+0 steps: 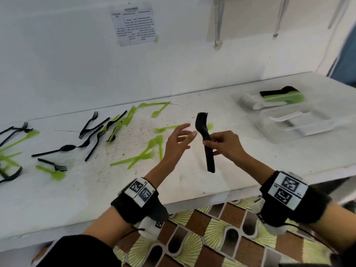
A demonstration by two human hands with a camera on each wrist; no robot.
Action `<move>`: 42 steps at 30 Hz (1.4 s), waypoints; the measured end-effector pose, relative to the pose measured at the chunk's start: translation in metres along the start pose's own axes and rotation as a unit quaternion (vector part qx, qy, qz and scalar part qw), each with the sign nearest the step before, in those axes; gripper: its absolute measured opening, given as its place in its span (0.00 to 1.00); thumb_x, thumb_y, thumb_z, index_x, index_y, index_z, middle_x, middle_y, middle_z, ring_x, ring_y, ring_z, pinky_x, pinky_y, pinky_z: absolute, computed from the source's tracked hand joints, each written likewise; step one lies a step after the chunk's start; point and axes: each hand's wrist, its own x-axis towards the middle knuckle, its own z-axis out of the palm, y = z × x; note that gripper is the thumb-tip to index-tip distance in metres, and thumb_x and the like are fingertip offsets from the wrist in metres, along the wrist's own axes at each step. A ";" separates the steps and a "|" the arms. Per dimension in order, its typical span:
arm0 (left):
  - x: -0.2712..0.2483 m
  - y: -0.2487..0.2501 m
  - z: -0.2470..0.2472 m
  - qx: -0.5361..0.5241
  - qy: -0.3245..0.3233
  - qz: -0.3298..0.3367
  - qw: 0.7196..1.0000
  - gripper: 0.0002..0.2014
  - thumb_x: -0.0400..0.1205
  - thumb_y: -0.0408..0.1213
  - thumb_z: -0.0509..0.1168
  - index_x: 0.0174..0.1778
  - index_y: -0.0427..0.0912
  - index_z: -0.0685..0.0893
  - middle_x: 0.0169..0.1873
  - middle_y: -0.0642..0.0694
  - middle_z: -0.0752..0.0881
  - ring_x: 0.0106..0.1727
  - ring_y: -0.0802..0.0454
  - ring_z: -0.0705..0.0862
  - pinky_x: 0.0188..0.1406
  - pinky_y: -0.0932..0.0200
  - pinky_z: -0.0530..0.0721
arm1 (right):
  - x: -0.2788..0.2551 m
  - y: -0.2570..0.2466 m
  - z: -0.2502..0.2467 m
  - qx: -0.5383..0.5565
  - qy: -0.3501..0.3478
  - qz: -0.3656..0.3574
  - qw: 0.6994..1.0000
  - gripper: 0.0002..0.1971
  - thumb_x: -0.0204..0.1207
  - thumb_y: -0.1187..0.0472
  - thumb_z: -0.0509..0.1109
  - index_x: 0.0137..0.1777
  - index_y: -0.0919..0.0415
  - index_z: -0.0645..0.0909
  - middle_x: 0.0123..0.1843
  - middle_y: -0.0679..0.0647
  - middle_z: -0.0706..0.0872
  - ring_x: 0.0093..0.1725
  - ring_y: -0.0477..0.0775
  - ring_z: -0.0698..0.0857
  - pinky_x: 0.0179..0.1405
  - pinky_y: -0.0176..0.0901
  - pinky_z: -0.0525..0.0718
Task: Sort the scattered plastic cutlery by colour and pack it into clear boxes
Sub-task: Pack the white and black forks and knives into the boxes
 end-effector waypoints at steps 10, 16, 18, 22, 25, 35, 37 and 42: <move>0.031 -0.006 0.053 -0.010 -0.092 0.015 0.996 0.15 0.78 0.31 0.70 0.61 0.37 0.82 0.46 0.42 0.85 0.39 0.60 0.88 0.38 0.65 0.86 | -0.019 0.025 -0.021 -0.128 0.058 0.021 0.990 0.09 0.71 0.63 0.73 0.40 0.70 0.87 0.36 0.68 0.88 0.41 0.65 0.88 0.49 0.58 0.85; 0.044 -0.035 0.037 0.222 -0.040 0.107 0.968 0.10 0.76 0.35 0.71 0.53 0.44 0.84 0.47 0.47 0.84 0.45 0.55 0.82 0.52 0.62 0.80 | -0.027 0.038 -0.029 -0.088 0.038 0.078 0.992 0.07 0.72 0.65 0.73 0.47 0.69 0.88 0.43 0.66 0.90 0.46 0.62 0.89 0.45 0.53 0.89; 0.059 -0.045 0.019 0.346 -0.055 0.069 0.934 0.15 0.75 0.41 0.71 0.57 0.43 0.83 0.53 0.40 0.83 0.56 0.45 0.81 0.64 0.48 0.75 | -0.029 0.038 -0.031 -0.084 0.021 0.076 0.993 0.08 0.72 0.65 0.73 0.48 0.68 0.88 0.44 0.66 0.90 0.47 0.61 0.89 0.44 0.52 0.89; 0.075 -0.048 0.004 0.421 -0.077 -0.142 0.893 0.27 0.76 0.57 0.67 0.66 0.45 0.74 0.61 0.37 0.74 0.59 0.41 0.80 0.53 0.51 0.82 | -0.024 0.039 -0.039 -0.077 0.010 0.078 0.994 0.08 0.73 0.65 0.73 0.49 0.68 0.87 0.45 0.64 0.90 0.44 0.55 0.88 0.41 0.46 0.89; 0.074 -0.041 0.018 0.437 -0.099 -0.150 0.881 0.21 0.76 0.59 0.67 0.48 0.43 0.76 0.38 0.45 0.81 0.33 0.50 0.81 0.28 0.61 0.78 | -0.022 0.040 -0.041 -0.059 0.005 0.083 0.995 0.07 0.74 0.64 0.72 0.49 0.67 0.87 0.45 0.62 0.90 0.43 0.51 0.87 0.37 0.38 0.88; 0.084 -0.010 0.066 -0.027 -0.147 -0.243 0.958 0.16 0.85 0.23 0.55 0.68 0.36 0.72 0.53 0.39 0.82 0.46 0.51 0.79 0.42 0.64 0.80 | -0.014 0.043 -0.061 0.027 0.039 0.097 0.994 0.10 0.75 0.64 0.72 0.55 0.67 0.86 0.42 0.57 0.85 0.41 0.48 0.84 0.33 0.31 0.87; 0.085 0.001 0.082 -0.125 -0.157 -0.258 0.945 0.16 0.86 0.23 0.49 0.64 0.39 0.75 0.45 0.45 0.81 0.42 0.55 0.78 0.43 0.64 0.76 | -0.013 0.043 -0.068 0.039 0.054 0.100 0.993 0.10 0.75 0.64 0.72 0.54 0.67 0.86 0.43 0.59 0.86 0.41 0.49 0.85 0.35 0.34 0.88; 0.078 0.013 0.137 -0.214 -0.135 -0.256 0.933 0.09 0.86 0.36 0.55 0.44 0.42 0.79 0.28 0.50 0.73 0.35 0.56 0.75 0.40 0.61 0.78 | -0.013 0.042 -0.085 0.075 0.069 0.086 0.991 0.08 0.75 0.63 0.72 0.52 0.65 0.86 0.45 0.58 0.87 0.40 0.46 0.85 0.32 0.33 0.87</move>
